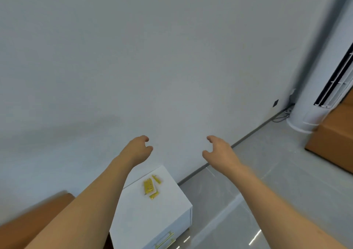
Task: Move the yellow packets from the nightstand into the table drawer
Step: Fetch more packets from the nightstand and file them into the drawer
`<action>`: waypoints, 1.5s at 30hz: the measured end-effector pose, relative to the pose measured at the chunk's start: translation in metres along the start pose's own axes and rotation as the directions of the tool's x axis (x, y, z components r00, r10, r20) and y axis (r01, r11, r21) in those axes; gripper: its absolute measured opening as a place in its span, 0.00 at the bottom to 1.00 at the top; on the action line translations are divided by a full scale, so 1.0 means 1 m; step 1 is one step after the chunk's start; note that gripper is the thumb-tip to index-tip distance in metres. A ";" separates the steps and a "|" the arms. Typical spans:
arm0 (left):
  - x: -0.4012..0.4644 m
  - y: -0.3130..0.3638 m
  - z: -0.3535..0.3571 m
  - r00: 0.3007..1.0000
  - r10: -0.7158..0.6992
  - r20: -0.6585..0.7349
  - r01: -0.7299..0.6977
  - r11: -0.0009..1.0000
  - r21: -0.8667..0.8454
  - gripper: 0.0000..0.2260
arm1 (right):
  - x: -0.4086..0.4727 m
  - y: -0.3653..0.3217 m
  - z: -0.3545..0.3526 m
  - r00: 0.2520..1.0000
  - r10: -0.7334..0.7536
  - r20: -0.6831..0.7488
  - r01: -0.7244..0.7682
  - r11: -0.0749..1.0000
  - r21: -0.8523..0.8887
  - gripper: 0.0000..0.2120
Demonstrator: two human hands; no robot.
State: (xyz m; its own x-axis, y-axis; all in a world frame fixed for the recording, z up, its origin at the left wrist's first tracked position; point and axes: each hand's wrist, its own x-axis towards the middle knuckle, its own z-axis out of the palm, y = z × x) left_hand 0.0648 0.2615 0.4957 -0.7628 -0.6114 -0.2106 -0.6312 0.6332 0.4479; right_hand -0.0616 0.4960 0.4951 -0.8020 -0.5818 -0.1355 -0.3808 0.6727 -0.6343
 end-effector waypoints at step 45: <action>0.268 -0.363 0.412 0.983 -0.048 0.178 0.062 0.995 -0.077 0.27 | 0.364 0.135 0.576 0.901 0.321 0.292 -0.255 0.936 -0.245 0.34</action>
State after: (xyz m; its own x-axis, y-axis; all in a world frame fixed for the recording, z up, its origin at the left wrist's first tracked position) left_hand 0.0317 0.0635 -0.0808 -0.7447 -0.5467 -0.3829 -0.6647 0.5554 0.4998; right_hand -0.1397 0.1114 -0.0782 -0.7103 -0.4413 -0.5484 -0.2647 0.8893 -0.3729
